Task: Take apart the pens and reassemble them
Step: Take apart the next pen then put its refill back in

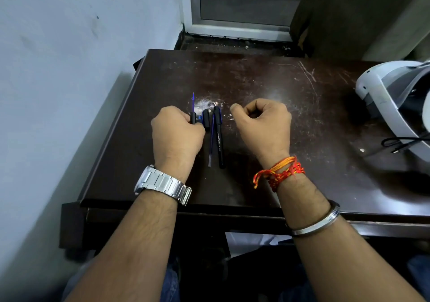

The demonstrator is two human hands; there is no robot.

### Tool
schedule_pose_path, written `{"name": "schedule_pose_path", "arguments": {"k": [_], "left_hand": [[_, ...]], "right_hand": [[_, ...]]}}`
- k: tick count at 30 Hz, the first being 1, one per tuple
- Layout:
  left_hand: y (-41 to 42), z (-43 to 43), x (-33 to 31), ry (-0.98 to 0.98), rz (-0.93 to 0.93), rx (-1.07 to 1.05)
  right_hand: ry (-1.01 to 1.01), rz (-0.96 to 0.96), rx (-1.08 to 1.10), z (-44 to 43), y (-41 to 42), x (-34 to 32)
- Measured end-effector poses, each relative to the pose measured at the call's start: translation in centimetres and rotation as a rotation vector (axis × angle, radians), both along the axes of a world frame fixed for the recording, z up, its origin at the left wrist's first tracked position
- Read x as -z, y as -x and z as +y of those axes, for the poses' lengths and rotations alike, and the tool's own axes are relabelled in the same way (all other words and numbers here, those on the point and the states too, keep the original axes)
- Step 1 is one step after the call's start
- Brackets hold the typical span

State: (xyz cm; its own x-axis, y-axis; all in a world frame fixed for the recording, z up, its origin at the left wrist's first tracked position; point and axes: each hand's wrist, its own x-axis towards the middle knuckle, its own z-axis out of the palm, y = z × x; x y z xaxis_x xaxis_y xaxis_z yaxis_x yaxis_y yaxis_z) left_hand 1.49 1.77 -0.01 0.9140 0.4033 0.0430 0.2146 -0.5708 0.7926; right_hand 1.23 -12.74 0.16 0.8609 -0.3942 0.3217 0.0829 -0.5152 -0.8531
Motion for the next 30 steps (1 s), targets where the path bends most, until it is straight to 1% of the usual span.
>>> {"name": "schedule_pose_path", "arguments": {"k": [2, 11, 14, 19, 22, 24, 26, 28, 30], "left_hand": [[0.1, -0.4, 0.0, -0.054, -0.018, 0.007], [-0.1, -1.3, -0.1, -0.164, 0.006, -0.003], [-0.2, -1.3, 0.0, -0.158, 0.000, -0.009], [0.1, -1.0, -0.1, -0.078, -0.051, -0.010], [0.3, -1.2, -0.8, 0.020, -0.145, 0.015], [0.6, -1.5, -1.0, 0.111, -0.176, 0.036], [1.0, -2.0, -0.9, 0.185, -0.190, 0.100], [1.2, -2.5, -0.8, 0.224, -0.214, 0.155], [1.2, -2.9, -0.7, 0.262, -0.227, 0.168]], "right_hand": [[0.015, 0.007, 0.001, 0.0, 0.0, 0.0], [0.024, 0.042, -0.010, 0.1, 0.2, -0.1], [0.025, 0.045, -0.017, 0.3, 0.3, 0.0], [-0.009, 0.062, -0.021, 0.5, 0.3, 0.0], [-0.126, 0.119, -0.054, 0.6, 0.0, -0.1], [-0.269, 0.201, -0.121, 0.8, -0.1, -0.1], [-0.422, 0.259, -0.202, 1.0, -0.1, -0.1], [-0.542, 0.262, -0.252, 1.1, -0.1, -0.1], [-0.581, 0.238, -0.262, 0.9, -0.2, -0.1]]}}
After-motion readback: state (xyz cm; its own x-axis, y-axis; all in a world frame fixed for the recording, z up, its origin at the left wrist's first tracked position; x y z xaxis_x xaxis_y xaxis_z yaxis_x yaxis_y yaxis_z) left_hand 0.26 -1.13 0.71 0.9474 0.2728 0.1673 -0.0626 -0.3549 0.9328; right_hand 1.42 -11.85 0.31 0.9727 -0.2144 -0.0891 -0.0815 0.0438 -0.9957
